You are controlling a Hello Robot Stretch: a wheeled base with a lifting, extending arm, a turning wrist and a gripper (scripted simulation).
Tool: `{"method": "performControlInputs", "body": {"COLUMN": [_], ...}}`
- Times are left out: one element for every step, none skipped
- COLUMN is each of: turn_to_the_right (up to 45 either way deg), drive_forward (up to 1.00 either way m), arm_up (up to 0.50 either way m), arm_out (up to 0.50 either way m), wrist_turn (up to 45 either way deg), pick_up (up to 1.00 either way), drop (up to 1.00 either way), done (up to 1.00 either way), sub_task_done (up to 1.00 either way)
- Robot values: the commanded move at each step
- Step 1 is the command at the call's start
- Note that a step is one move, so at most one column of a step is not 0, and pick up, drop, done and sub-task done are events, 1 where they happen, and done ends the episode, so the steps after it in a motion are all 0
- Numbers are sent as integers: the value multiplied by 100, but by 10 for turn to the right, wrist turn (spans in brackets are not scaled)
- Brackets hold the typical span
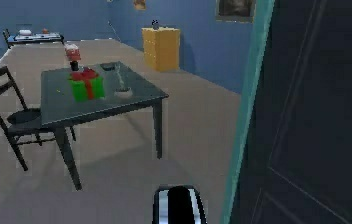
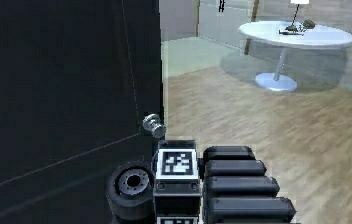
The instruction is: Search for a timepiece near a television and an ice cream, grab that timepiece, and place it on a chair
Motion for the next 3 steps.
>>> {"method": "performControlInputs", "body": {"turn_to_the_right": [0, -300, 0], "drive_forward": [35, 0, 45], "arm_up": [0, 0, 0], "arm_out": [0, 0, 0], "wrist_turn": [0, 0, 0], "pick_up": [0, 0, 0], "drop": [0, 0, 0], "done": [0, 0, 0], "sub_task_done": [0, 0, 0]}}
